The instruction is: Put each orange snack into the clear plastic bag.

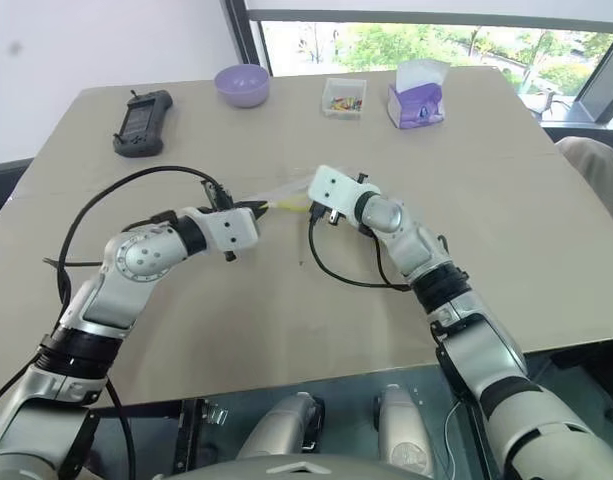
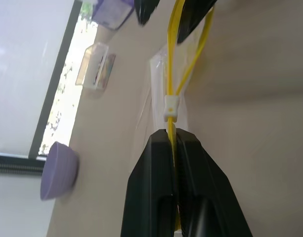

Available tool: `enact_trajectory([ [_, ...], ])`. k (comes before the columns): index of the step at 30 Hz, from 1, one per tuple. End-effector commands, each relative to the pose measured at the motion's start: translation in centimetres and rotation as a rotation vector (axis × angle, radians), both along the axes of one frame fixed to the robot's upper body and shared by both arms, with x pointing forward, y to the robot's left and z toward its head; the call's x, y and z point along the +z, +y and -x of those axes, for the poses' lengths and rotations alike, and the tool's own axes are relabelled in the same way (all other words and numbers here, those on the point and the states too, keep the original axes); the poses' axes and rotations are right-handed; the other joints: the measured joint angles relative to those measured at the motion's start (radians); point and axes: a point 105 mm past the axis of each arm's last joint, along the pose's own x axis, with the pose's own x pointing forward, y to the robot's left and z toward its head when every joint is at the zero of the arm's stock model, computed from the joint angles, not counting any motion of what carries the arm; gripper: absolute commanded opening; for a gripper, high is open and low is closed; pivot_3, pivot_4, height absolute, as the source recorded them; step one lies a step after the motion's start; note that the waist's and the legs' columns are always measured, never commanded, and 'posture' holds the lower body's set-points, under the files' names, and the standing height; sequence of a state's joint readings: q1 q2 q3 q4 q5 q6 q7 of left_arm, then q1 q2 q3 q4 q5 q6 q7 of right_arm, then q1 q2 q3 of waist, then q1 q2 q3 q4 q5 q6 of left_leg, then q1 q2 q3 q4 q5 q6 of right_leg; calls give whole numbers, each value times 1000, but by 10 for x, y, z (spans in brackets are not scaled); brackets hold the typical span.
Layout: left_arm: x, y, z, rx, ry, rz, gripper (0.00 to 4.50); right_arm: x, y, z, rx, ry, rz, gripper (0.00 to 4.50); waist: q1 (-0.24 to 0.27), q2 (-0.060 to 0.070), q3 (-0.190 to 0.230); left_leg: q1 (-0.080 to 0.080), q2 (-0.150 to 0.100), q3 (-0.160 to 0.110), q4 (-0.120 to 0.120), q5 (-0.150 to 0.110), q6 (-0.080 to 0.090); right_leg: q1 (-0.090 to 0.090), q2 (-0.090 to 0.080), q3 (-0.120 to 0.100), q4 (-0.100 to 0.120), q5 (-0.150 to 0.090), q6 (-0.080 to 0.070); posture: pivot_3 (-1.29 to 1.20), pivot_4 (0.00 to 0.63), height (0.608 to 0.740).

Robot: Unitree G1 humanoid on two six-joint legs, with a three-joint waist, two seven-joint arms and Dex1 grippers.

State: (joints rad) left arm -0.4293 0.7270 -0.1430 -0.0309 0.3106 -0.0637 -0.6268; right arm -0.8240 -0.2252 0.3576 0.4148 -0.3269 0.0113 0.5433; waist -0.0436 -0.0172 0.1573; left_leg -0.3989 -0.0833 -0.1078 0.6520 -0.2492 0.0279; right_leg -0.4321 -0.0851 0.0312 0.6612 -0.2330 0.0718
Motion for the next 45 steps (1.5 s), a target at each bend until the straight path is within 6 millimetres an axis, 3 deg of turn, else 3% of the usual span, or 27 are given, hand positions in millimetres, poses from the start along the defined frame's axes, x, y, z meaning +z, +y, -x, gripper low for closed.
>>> enact_trajectory([
  [1,17,5,-3,34,-46,22,0,19,-1,12,54,-42,-41,1873,0,0,0,0,0,0,0,0,0,0,0,0,0,0,0,0,150,740],
  [6,19,8,-7,58,-39,34,0,27,-10,19,49,-18,-79,1873,0,0,0,0,0,0,0,0,0,0,0,0,0,0,0,0,150,740],
  [9,22,4,-8,48,-44,42,0,24,-11,22,50,33,-106,1114,0,0,0,0,0,0,0,0,0,0,0,0,1,0,0,0,150,740],
  [11,23,2,-8,40,-48,44,0,23,-8,22,48,53,-116,269,1,0,0,0,0,0,0,0,0,0,0,0,0,0,0,0,150,740],
  [12,25,1,-8,33,-54,44,0,21,-6,21,40,71,-134,54,1,0,0,0,0,0,0,0,0,0,0,0,0,0,0,0,150,740],
  [23,24,-7,1,-17,-75,9,0,22,5,9,-19,126,-218,54,2,0,0,0,0,0,0,0,0,0,0,0,0,0,0,0,150,740],
  [35,19,-4,2,-5,-66,-2,0,18,2,28,71,266,-265,54,1,0,0,0,0,0,0,0,0,0,0,0,0,0,0,0,150,740],
  [45,17,-10,4,-32,-66,-6,0,24,2,21,20,287,-323,54,1,0,0,0,0,0,0,0,0,0,0,0,0,0,0,0,150,740],
])
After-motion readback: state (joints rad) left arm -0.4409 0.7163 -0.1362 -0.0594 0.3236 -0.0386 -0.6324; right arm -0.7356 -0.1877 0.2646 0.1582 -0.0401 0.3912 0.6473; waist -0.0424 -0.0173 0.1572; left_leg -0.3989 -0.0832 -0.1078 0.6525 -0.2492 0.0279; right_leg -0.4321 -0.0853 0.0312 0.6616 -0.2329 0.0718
